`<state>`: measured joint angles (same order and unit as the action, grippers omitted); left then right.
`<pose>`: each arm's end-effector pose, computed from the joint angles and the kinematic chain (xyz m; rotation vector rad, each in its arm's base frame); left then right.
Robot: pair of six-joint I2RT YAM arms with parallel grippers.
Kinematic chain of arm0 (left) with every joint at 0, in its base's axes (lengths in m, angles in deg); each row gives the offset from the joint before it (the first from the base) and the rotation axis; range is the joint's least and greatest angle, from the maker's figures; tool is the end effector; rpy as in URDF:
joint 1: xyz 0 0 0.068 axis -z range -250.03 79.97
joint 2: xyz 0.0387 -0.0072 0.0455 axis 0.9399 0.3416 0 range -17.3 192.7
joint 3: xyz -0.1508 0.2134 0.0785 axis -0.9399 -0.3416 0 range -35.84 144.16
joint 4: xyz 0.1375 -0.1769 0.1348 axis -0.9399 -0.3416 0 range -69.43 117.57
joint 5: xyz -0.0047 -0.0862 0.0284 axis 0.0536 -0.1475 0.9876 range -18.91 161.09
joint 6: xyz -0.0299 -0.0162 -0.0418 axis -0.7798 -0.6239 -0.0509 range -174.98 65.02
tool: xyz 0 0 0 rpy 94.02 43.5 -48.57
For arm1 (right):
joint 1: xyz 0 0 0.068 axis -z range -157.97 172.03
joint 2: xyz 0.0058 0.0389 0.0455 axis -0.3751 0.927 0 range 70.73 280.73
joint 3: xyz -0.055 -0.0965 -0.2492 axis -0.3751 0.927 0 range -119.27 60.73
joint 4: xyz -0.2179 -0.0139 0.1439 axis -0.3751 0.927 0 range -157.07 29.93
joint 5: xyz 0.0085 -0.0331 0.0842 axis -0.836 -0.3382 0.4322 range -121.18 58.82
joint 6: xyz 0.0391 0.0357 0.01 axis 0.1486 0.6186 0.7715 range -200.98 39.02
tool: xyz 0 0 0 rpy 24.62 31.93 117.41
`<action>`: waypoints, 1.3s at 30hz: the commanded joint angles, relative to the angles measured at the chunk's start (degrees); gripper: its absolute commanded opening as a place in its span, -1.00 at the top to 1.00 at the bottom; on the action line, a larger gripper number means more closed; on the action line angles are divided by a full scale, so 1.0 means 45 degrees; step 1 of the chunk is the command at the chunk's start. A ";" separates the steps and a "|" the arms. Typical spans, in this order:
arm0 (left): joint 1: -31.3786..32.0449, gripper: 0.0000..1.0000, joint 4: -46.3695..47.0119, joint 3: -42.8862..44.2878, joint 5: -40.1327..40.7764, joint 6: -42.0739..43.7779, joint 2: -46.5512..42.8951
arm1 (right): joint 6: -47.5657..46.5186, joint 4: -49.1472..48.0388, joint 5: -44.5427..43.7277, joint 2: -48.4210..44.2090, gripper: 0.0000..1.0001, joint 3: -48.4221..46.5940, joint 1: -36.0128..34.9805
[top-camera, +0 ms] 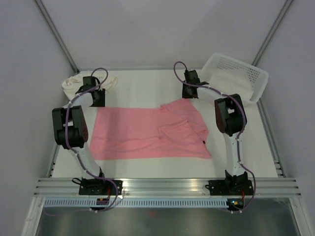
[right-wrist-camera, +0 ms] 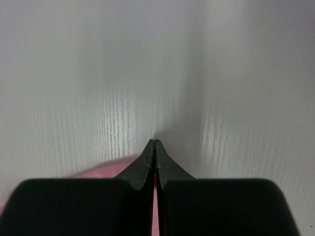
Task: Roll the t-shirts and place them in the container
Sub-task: Fold the tshirt
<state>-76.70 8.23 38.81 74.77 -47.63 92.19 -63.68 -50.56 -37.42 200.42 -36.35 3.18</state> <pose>0.4045 0.0496 0.1829 -0.0113 2.5229 0.1799 0.4735 0.1576 0.1525 0.0164 2.4271 0.1550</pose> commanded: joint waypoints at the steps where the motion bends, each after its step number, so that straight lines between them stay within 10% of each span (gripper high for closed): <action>1: -0.0020 -0.14 0.0116 0.0383 0.0431 -0.0346 -0.0719 | -0.0094 0.0491 0.0312 -0.0713 0.99 0.0303 -0.0010; 18: -0.0333 -0.11 -0.0528 0.1380 0.0120 -0.0463 0.1567 | -0.0133 -0.0154 0.0801 -0.2745 0.99 0.1885 -0.0108; 29: -0.0333 0.95 -0.0528 0.0970 -0.0740 -0.0111 0.1002 | -0.0075 -0.0564 0.0918 -0.3897 0.99 0.3486 -0.0146; 39: -0.0352 0.95 -0.0606 -0.0610 -0.1696 0.0572 -0.1378 | 0.0159 -0.0954 0.0917 -0.5925 0.99 0.5475 -0.0127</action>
<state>-77.99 5.66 38.22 70.45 -47.63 92.63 -63.68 -52.30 -33.77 179.22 -14.73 2.85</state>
